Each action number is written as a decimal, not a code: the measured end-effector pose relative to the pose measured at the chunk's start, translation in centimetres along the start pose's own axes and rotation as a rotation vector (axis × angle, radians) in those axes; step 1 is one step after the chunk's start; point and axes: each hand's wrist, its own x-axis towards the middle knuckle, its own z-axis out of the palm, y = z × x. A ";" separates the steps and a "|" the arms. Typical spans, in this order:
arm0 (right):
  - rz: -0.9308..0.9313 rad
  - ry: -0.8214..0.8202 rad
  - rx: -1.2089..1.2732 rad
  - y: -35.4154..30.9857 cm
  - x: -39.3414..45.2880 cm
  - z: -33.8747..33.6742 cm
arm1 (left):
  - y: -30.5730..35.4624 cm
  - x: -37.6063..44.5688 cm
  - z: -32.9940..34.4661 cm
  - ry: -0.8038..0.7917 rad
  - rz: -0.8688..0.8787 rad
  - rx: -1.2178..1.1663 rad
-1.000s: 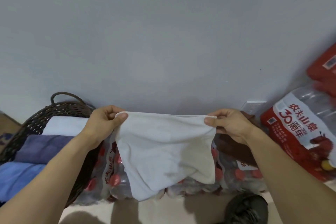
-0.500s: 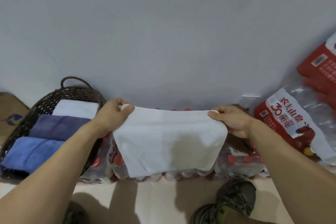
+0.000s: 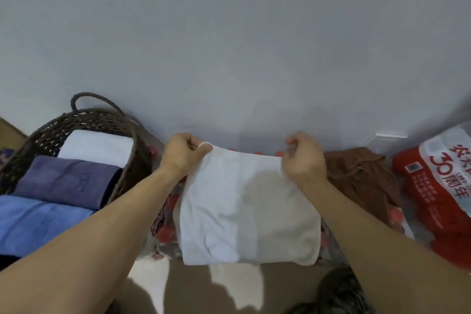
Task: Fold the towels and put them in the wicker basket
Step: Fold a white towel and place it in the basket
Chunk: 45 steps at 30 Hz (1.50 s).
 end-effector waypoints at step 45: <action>-0.269 -0.395 0.122 -10.4 1.6 12.0 | -7.6 -21.0 -4.0 -0.054 -0.563 -0.528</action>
